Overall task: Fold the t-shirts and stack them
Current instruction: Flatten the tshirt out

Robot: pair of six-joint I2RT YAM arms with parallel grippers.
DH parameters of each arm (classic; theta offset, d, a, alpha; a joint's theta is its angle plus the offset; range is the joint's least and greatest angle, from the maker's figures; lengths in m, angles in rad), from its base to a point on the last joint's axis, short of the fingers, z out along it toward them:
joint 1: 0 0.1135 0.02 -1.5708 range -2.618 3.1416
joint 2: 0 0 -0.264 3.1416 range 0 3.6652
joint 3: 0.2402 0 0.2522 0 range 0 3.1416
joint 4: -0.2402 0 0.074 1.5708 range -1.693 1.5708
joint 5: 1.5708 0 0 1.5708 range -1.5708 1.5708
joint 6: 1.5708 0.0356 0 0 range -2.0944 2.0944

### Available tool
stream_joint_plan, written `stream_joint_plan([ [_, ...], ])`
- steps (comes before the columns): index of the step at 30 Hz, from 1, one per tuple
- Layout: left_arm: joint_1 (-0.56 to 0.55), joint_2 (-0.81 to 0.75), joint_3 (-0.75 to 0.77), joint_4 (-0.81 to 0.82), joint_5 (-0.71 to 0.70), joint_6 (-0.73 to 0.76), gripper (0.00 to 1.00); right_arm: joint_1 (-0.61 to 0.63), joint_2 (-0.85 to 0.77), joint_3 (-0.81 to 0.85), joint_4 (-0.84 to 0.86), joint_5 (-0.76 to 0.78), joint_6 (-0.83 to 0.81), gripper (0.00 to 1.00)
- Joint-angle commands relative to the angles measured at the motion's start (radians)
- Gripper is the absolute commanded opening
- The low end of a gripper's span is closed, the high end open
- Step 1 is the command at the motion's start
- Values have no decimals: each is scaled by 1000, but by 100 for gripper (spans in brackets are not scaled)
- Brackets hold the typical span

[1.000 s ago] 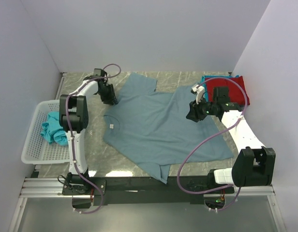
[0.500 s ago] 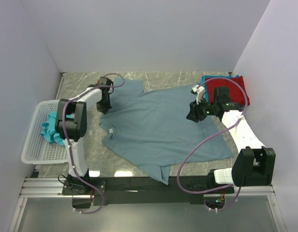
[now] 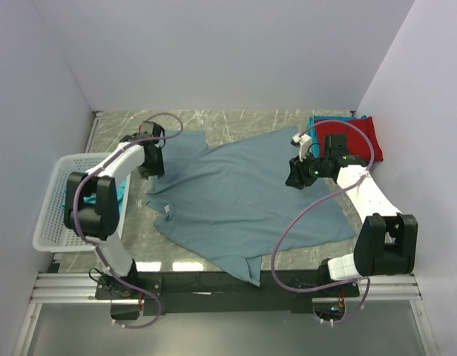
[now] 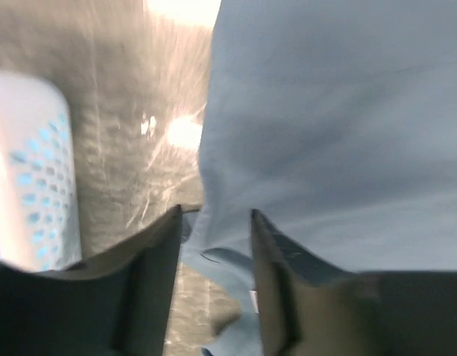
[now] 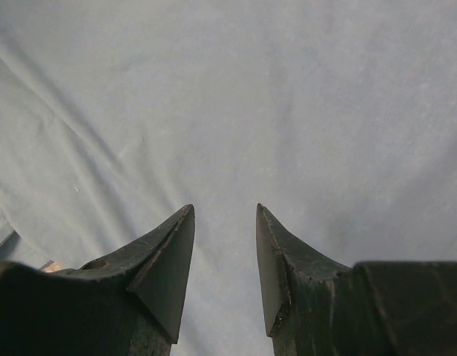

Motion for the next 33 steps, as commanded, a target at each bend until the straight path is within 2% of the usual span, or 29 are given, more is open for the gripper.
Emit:
stream_joint_plan([
  [1, -3, -101, 96, 33, 70, 29, 49, -7, 18, 34, 9, 17, 20, 46],
  [2, -4, -95, 111, 34, 80, 38, 54, -7, 23, 42, 1, 16, 17, 46],
  [6, 16, -6, 208, 83, 127, 89, 61, -5, 49, 58, -23, 11, 3, 47],
  [8, 37, 55, 240, 172, 199, 95, 62, -7, 55, 63, -25, 16, 3, 47],
  [10, 82, 107, 305, 234, 271, 80, 61, -7, 57, 63, -28, 14, 5, 47],
  [11, 97, 173, 340, 241, 351, 69, 59, -5, 55, 57, -26, 14, 3, 47],
  [14, 132, 303, 479, 237, 403, 43, 54, -7, 51, 48, -22, 11, -1, 47],
  [16, 135, 353, 556, 231, 367, 52, 53, -7, 54, 48, -20, 16, -6, 47],
  [21, 148, 474, 636, 257, 325, 88, 49, -7, 66, 51, -25, 8, -12, 47],
  [26, 151, 621, 779, 197, 308, 104, 48, -7, 80, 51, -31, 11, -20, 47],
  [33, 155, 712, 906, 191, 265, 114, 43, -8, 98, 49, -28, 20, -17, 47],
])
